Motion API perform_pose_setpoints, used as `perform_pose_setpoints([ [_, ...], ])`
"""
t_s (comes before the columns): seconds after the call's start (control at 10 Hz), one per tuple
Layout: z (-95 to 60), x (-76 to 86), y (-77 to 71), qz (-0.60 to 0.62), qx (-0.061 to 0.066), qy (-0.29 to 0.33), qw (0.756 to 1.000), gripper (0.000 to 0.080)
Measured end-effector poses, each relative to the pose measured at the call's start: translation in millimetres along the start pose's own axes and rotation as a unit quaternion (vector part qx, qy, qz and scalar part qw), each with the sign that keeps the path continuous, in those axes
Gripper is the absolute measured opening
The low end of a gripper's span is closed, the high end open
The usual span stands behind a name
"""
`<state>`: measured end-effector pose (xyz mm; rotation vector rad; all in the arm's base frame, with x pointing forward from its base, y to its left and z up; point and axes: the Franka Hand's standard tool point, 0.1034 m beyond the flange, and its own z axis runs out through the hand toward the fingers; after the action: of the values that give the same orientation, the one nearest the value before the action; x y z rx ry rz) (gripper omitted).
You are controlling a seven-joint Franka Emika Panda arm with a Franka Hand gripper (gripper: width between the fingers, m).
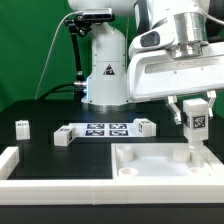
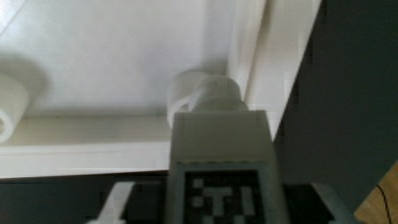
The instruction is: Assemble one leg
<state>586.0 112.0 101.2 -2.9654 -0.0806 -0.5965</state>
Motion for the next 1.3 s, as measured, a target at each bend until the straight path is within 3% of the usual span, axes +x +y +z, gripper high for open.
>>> perform_pose_setpoints([
  [1.0,1.1,0.6,1.2,-0.004,0.000,0.000,1.000,0.0288],
  [1.3,14.9,12.6,16.1,-0.030,-0.004,0.000,1.000,0.0288],
])
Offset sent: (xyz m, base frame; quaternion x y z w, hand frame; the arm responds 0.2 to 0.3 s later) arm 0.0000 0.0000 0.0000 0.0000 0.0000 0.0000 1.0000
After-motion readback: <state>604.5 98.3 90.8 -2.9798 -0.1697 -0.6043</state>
